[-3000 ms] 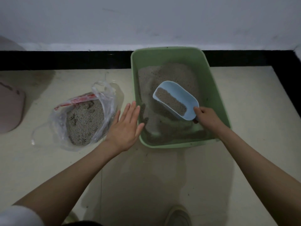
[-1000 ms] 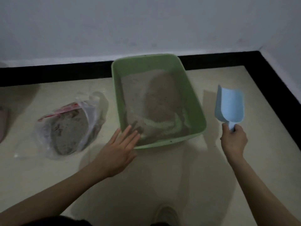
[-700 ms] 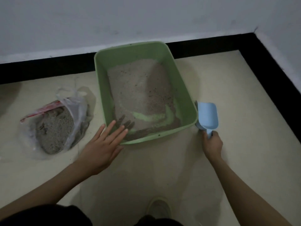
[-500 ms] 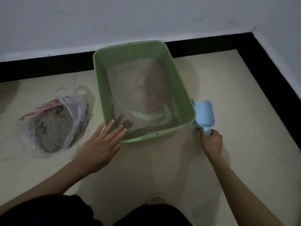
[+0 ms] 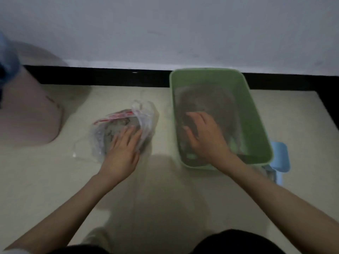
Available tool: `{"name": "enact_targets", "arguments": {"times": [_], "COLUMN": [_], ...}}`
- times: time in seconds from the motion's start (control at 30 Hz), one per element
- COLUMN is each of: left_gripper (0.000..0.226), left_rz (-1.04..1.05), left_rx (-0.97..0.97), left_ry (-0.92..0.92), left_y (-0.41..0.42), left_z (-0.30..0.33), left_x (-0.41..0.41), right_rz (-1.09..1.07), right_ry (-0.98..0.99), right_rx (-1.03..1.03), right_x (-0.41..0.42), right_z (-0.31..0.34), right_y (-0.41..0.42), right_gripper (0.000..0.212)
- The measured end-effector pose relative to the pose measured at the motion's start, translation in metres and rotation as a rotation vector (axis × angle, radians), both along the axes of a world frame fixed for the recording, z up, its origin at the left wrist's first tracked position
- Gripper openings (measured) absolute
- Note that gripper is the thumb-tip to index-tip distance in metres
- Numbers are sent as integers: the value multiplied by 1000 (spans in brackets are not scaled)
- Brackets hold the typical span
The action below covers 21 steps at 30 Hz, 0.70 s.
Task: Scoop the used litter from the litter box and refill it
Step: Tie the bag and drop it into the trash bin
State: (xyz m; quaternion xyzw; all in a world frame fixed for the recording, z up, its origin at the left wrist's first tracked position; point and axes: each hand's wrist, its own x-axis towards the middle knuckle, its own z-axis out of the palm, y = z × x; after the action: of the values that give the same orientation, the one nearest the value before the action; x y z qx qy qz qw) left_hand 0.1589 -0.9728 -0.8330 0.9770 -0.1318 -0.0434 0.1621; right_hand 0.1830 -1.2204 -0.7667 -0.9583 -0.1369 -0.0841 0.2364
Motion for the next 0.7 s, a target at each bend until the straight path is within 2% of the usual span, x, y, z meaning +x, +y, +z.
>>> {"name": "enact_targets", "arguments": {"times": [0.1,0.2,0.33,0.37,0.43,0.47,0.5,0.6,0.7], "left_gripper": [67,79,96,90,51,27,14,25,28], "left_rz": [209,420,777,879,1009,1013,998,953,900], "left_rx": [76,93,-350,-482,-702,-745,-756,-845,-963], "left_ry": [16,82,397,475,545,537,508,446,458], "left_y": [55,104,138,142,145,145,145,144,139], "left_z": [-2,-2,-5,-8,-12,-13,-11,-2,22], "left_x": [7,11,16,17,14,13,12,15,19], "right_rz": [130,119,63,18,-74,-96,-107,-143,-152], "right_ry": [198,390,471,498,556,594,636,710,661], "right_rx": [-32,-165,-449,-448,-381,-357,-333,-219,-105], "right_x": [42,79,100,103,107,109,110,106,103], "right_z": [1,-5,-24,-29,-36,-40,-44,-54,-49], "right_y": [67,120,163,170,179,181,182,186,187], "right_gripper": [44,58,63,61,54,49,45,33,17]}}
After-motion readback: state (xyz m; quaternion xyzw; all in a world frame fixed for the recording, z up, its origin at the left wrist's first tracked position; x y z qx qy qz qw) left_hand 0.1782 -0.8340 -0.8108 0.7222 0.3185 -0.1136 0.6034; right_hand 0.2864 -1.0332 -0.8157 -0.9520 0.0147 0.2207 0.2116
